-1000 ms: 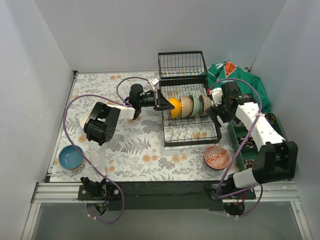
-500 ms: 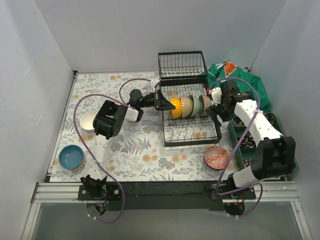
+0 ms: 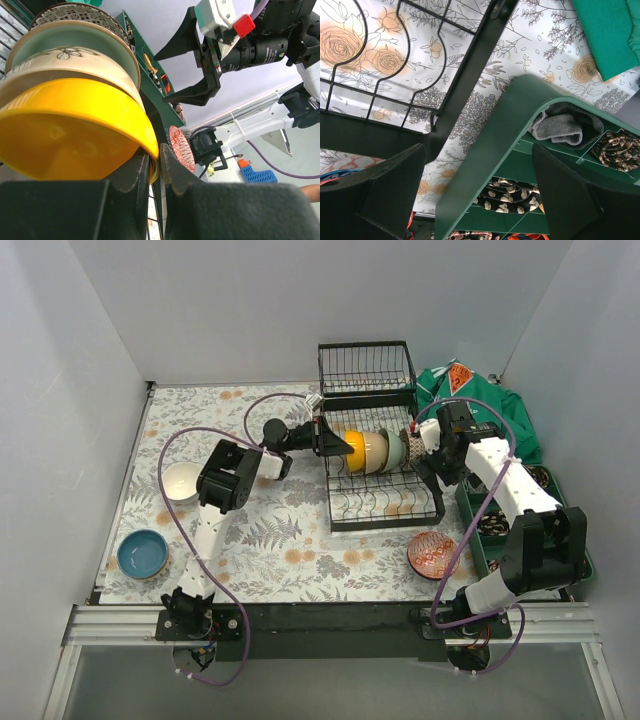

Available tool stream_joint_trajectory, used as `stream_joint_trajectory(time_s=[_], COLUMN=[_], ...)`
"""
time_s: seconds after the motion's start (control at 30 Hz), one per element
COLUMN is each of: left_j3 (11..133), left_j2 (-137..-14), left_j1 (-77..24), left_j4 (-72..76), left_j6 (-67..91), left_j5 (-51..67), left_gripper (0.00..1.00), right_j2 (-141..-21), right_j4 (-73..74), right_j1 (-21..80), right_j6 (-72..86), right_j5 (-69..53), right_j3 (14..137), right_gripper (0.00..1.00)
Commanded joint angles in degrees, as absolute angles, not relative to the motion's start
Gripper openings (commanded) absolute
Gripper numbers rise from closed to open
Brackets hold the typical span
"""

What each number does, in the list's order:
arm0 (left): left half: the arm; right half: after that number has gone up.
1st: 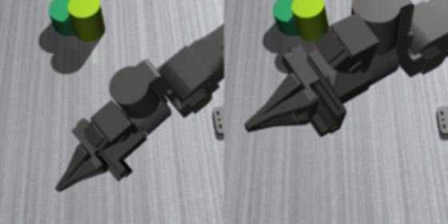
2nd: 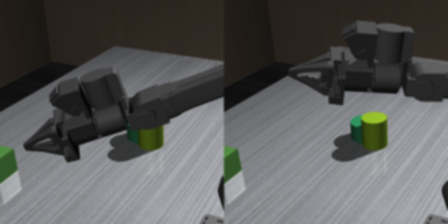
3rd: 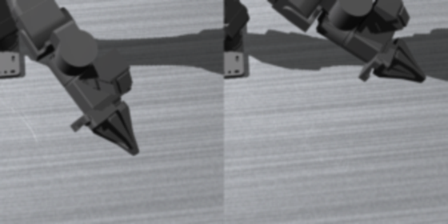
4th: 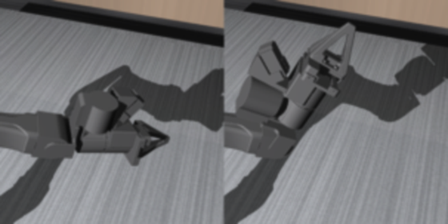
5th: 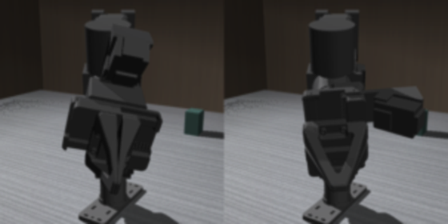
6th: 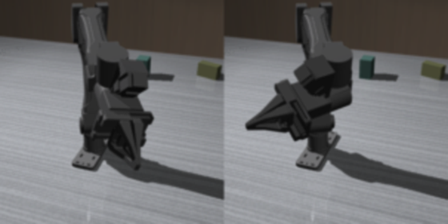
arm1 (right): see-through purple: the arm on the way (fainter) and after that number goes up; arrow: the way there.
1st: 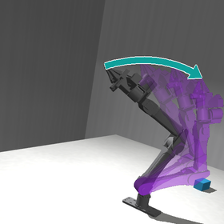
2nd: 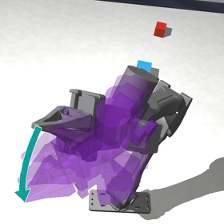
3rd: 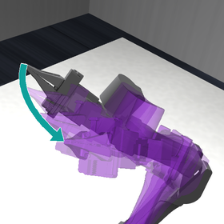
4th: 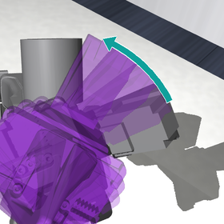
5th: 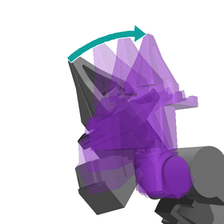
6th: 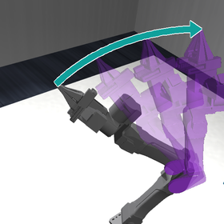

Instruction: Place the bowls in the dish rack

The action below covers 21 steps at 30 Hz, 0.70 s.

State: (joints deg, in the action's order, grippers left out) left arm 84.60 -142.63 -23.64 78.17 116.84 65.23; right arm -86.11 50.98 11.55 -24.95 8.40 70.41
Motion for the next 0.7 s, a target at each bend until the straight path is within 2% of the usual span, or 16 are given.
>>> stream_joint_trajectory(time_s=[0.0,0.27,0.67], left_j3=[86.13,85.08,76.38], left_j2=[-148.80,-146.78,-142.57], left_j1=[-24.52,-24.96,-25.05], left_j4=[105.38,105.21,93.44], left_j6=[146.16,146.95,132.38], left_j5=[63.02,61.61,60.82], left_gripper=[0.00,0.00,0.01], right_j2=[-86.75,-86.75,-87.19], right_j4=[51.59,51.24,50.19], right_j1=[12.48,13.36,14.41], right_j6=[-26.37,-26.98,-26.81], right_j5=[9.58,10.55,9.67], right_j3=[70.49,70.58,70.93], right_gripper=[0.95,0.95,0.95])
